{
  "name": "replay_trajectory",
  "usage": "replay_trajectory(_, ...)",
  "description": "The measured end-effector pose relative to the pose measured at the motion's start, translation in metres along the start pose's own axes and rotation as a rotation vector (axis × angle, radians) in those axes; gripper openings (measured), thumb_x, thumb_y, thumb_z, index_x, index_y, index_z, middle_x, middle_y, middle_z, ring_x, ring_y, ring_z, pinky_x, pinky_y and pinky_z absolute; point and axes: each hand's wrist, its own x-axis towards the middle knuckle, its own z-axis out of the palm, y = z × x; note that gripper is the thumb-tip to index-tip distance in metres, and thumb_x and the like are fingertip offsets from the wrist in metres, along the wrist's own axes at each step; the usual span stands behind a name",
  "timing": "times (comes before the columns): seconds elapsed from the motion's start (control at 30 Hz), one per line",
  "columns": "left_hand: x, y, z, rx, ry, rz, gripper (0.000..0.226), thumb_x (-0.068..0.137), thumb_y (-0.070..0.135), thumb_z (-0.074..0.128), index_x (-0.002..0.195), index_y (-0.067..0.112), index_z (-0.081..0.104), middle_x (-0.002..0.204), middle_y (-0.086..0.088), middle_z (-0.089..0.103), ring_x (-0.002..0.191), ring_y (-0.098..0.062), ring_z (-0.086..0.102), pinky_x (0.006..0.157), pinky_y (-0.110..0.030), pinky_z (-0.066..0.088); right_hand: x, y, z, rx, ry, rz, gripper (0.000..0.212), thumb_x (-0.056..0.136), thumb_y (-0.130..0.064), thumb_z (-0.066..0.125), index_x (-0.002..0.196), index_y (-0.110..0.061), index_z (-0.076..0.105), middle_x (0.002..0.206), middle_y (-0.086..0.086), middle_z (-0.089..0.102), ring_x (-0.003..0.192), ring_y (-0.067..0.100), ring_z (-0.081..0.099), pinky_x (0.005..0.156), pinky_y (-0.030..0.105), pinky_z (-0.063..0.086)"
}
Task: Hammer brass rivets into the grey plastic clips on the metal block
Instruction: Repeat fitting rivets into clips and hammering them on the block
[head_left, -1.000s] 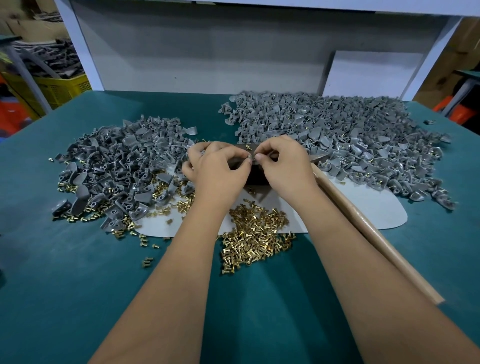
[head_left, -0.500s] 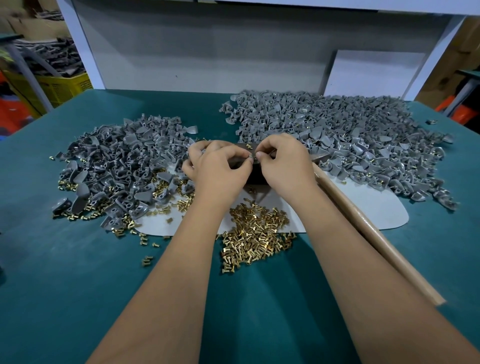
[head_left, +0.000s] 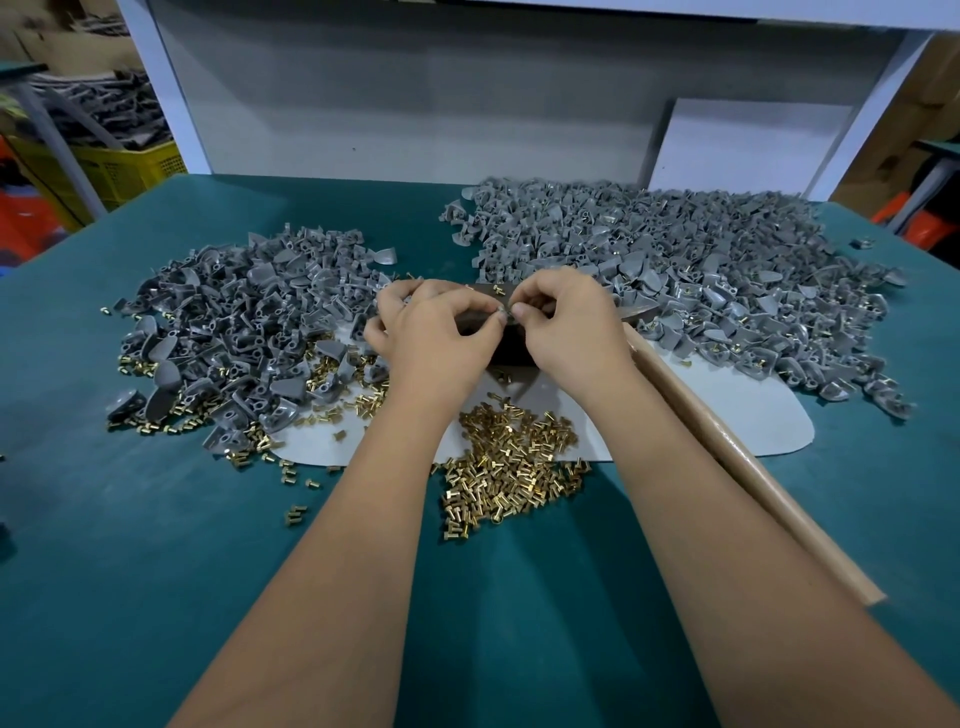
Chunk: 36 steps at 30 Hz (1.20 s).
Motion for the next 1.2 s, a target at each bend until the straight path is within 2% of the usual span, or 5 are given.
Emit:
replay_trajectory(0.2, 0.001, 0.0, 0.0, 0.028, -0.006, 0.014, 0.01, 0.088, 0.043, 0.067, 0.093, 0.037, 0.073, 0.114, 0.017, 0.061, 0.126, -0.016, 0.025, 0.105, -0.047, 0.018, -0.003, 0.006, -0.004, 0.012, -0.046, -0.049, 0.017, 0.092, -0.009, 0.055, 0.091, -0.019, 0.069, 0.1, 0.0, 0.06, 0.103, 0.022, 0.053, 0.092, 0.042, 0.044)
replay_trajectory(0.33, 0.002, 0.0, 0.0, 0.016, -0.004, 0.003, 0.008, 0.089, 0.043, 0.067, 0.092, 0.038, 0.073, 0.114, 0.018, 0.06, 0.126, -0.015, 0.025, 0.106, -0.047, 0.018, -0.004, 0.006, -0.012, 0.161, -0.087, -0.004, 0.027, 0.093, -0.003, 0.049, 0.099, -0.014, 0.072, 0.1, -0.003, 0.06, 0.097, 0.011, 0.053, 0.078, 0.013, 0.038)
replay_trajectory(0.43, 0.002, 0.001, 0.0, 0.022, -0.005, -0.001, 0.009, 0.089, 0.042, 0.067, 0.093, 0.038, 0.073, 0.114, 0.018, 0.06, 0.127, -0.015, 0.025, 0.106, -0.046, 0.018, -0.004, 0.005, -0.013, 0.232, -0.08, 0.035, 0.026, 0.093, -0.005, 0.05, 0.102, -0.017, 0.072, 0.103, -0.005, 0.065, 0.092, 0.005, 0.055, 0.073, 0.003, 0.037)
replay_trajectory(0.67, 0.003, -0.001, 0.002, 0.023, -0.003, 0.012, 0.009, 0.089, 0.043, 0.067, 0.094, 0.039, 0.073, 0.114, 0.018, 0.062, 0.127, -0.015, 0.025, 0.1, -0.04, 0.016, -0.002, 0.002, -0.003, 0.097, -0.013, -0.001, 0.005, 0.086, -0.019, 0.066, 0.085, -0.019, 0.071, 0.09, -0.004, 0.066, 0.092, 0.016, 0.057, 0.084, 0.038, 0.047)
replay_trajectory(1.2, 0.002, 0.001, 0.001, -0.044, -0.026, -0.004, 0.01, 0.09, 0.035, 0.067, 0.096, 0.034, 0.075, 0.11, 0.016, 0.061, 0.129, -0.019, 0.025, 0.108, -0.051, 0.023, 0.005, -0.009, 0.0, 0.03, -0.014, 0.111, 0.016, 0.085, -0.019, 0.068, 0.071, -0.027, 0.064, 0.081, 0.0, 0.068, 0.085, 0.022, 0.062, 0.081, 0.042, 0.052)
